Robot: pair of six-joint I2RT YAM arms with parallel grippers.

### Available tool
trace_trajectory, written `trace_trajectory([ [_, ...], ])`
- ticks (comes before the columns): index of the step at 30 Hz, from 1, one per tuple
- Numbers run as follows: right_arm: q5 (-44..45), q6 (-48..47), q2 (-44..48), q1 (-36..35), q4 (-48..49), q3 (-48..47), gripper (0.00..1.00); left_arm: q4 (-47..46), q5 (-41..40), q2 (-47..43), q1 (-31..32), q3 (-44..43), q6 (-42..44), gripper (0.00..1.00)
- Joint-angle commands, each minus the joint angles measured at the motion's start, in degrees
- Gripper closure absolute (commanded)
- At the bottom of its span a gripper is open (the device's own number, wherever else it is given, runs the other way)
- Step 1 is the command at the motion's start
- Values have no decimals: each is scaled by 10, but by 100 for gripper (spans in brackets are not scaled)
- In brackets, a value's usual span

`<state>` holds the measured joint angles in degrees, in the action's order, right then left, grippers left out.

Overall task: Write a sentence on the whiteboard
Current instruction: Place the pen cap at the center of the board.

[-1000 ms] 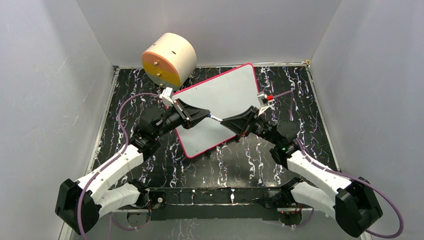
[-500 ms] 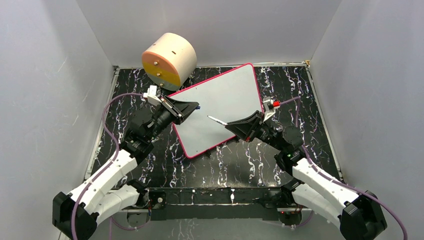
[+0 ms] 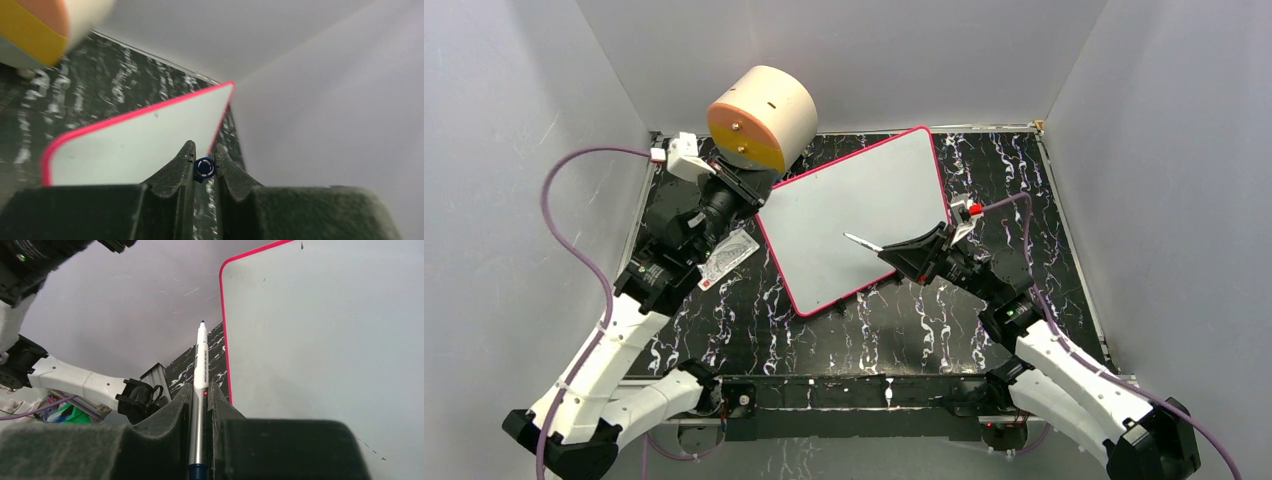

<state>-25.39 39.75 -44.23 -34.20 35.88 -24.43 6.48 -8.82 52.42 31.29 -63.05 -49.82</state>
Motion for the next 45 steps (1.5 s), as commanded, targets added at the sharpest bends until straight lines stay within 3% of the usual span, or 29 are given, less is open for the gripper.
trace_trajectory([
  [1,16,-48,19,2,-42,-45,100,171,-149,32,-3,-77,134,100],
  [6,30,-90,31,2,-102,-68,100,241,-229,68,-9,-115,187,100],
  [10,41,-109,38,2,-130,-75,100,261,-235,85,-44,-121,214,100],
  [16,56,-139,47,1,-175,-90,100,280,-35,143,-200,-95,216,100],
  [24,73,-166,59,2,-216,-102,100,301,86,225,-268,-50,230,100],
  [36,82,-178,58,1,-229,-103,100,287,154,367,-274,5,247,100],
  [45,86,-175,46,2,-232,-106,100,284,156,422,-273,19,250,90],
])
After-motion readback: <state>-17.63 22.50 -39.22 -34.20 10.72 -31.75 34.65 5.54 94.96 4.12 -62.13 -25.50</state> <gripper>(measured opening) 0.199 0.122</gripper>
